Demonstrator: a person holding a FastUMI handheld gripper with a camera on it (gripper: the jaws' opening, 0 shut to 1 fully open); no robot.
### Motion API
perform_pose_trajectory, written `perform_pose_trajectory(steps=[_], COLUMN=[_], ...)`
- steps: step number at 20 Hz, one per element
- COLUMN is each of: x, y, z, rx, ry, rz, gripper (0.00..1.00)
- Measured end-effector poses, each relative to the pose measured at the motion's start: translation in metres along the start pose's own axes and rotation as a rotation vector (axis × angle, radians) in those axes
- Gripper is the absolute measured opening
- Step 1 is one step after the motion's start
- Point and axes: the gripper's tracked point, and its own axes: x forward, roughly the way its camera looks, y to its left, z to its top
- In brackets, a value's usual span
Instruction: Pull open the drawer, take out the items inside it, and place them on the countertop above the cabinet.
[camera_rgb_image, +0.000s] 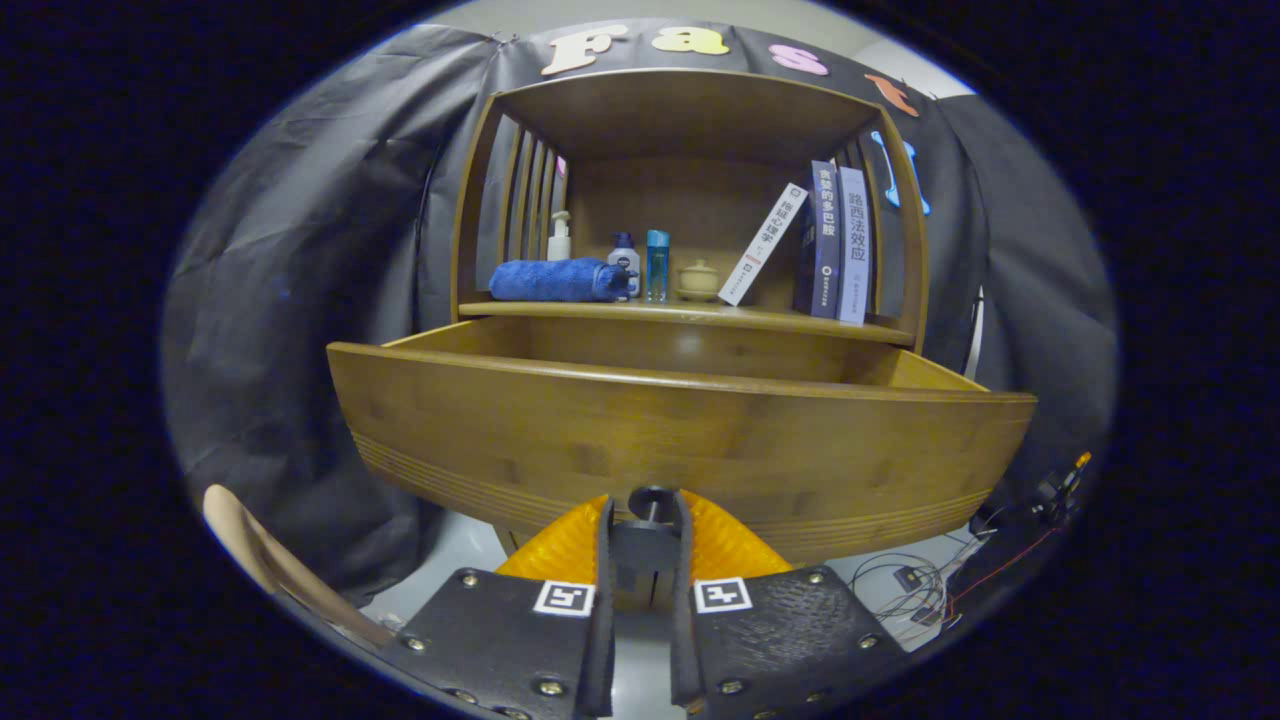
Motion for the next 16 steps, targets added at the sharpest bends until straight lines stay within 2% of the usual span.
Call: perform_pose_trajectory(steps=[9, 11, 12, 16], x=[-0.007, -0.009, -0.012, -0.034], y=[0.006, 0.006, 0.007, 0.011], z=[-0.002, -0.003, -0.001, 0.025], rx=[-0.028, -0.048, -0.060, -0.126], ry=[-0.002, 0.004, -0.005, -0.106], rz=[-0.002, -0.009, -0.010, -0.015], gripper=[0.22, 0.29, 0.38, 0.42])
